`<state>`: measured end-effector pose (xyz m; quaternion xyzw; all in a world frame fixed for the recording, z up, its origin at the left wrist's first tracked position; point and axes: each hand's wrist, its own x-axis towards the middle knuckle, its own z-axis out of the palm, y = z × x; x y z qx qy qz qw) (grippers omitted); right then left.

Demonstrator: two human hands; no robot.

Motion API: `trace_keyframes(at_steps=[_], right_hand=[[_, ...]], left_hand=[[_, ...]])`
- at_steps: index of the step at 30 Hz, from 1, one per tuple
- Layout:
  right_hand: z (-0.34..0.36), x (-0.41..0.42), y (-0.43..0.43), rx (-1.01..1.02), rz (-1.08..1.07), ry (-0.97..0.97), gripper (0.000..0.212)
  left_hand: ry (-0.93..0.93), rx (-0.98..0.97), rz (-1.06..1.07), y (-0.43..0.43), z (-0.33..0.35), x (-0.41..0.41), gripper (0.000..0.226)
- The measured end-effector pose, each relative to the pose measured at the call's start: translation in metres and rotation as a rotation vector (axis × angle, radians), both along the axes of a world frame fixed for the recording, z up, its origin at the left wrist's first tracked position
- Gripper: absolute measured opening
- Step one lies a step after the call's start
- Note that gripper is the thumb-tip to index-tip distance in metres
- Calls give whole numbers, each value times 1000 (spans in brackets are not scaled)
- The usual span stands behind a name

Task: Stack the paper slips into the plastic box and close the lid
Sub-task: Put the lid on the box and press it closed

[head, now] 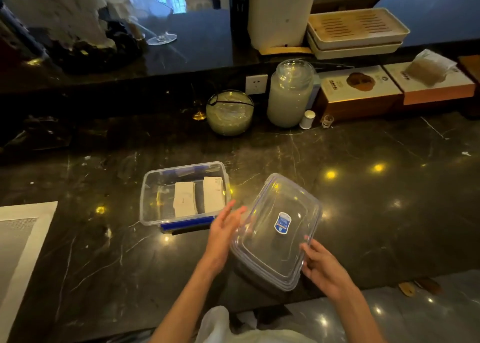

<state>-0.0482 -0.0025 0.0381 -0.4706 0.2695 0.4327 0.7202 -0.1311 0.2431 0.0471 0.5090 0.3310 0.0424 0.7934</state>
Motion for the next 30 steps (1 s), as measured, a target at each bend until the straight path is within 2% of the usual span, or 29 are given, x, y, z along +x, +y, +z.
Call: trace_keyframes(at_steps=[2,4,7,10,14,16,18,20,22,23,26,30], right_hand=[[11,-9,37,91,-86,-20,24],[23,-23,86,134,-127,-80,21],[32,-46,156,118,-90,-182,19],[35,-61,202,104,71,-264,31],[28,-28,222,74,-65,-329,41],[26,-6,229,-70,9,-407,54],[25,8,241,-255,217,-537,51],[24,15,256,-490,407,-740,46],[23,20,269,-688,475,-883,43],[23,21,273,-739,461,-900,43],[25,18,283,-827,407,-967,41],[24,10,286,-876,463,-1075,35]], left_hand=[[-140,-285,247,26,10,-7,69],[-199,-368,331,45,18,-18,61],[-105,-182,309,72,24,-37,62],[-54,15,381,127,18,-57,42],[3,155,301,210,19,-74,29],[41,265,206,236,24,-70,29],[119,420,109,250,24,-59,35],[304,625,6,258,20,-44,39],[540,765,-98,257,14,-35,45],[592,788,-131,255,12,-34,47],[594,792,-130,250,-1,-33,43],[634,804,-103,249,-12,-29,42]])
